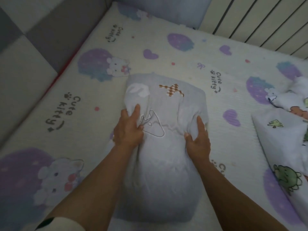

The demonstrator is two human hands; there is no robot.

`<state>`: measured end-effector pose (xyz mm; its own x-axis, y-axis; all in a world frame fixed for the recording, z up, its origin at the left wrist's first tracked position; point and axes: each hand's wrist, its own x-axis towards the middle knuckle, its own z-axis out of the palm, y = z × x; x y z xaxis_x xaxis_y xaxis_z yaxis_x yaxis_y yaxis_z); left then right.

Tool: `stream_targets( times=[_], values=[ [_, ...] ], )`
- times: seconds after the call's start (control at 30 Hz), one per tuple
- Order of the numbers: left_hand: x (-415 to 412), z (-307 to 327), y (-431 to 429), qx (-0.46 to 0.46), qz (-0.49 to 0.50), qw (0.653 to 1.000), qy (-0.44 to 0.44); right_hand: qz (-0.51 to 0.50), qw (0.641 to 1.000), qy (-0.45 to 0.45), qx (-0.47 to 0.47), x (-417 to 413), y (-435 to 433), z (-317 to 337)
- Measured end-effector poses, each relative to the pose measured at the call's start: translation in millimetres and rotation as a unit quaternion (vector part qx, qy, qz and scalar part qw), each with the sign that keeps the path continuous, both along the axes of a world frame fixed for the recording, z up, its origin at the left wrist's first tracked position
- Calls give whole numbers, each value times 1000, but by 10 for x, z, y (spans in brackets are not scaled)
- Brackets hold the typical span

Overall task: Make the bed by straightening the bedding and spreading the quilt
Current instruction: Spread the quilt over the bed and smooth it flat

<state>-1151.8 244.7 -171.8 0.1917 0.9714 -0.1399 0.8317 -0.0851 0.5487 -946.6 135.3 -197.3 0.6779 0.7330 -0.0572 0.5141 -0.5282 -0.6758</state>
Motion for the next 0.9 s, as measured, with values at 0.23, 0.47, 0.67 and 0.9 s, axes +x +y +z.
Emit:
stream_targets(
  times=[0.23,0.47,0.67,0.9],
  values=[
    [-1055,488,1054,101,-8,994,51,-10,994,29,109,-1188,1000,243],
    [-1788,620,2095,130,13,990,60,11,989,42,142,-1896,2090,345],
    [-2064,422,2796,114,-2,992,49,49,989,29,136,-2101,2727,135],
    [-2114,-308,2789,20,-64,973,220,131,976,-104,-139,-1987,3082,-325]
  ],
)
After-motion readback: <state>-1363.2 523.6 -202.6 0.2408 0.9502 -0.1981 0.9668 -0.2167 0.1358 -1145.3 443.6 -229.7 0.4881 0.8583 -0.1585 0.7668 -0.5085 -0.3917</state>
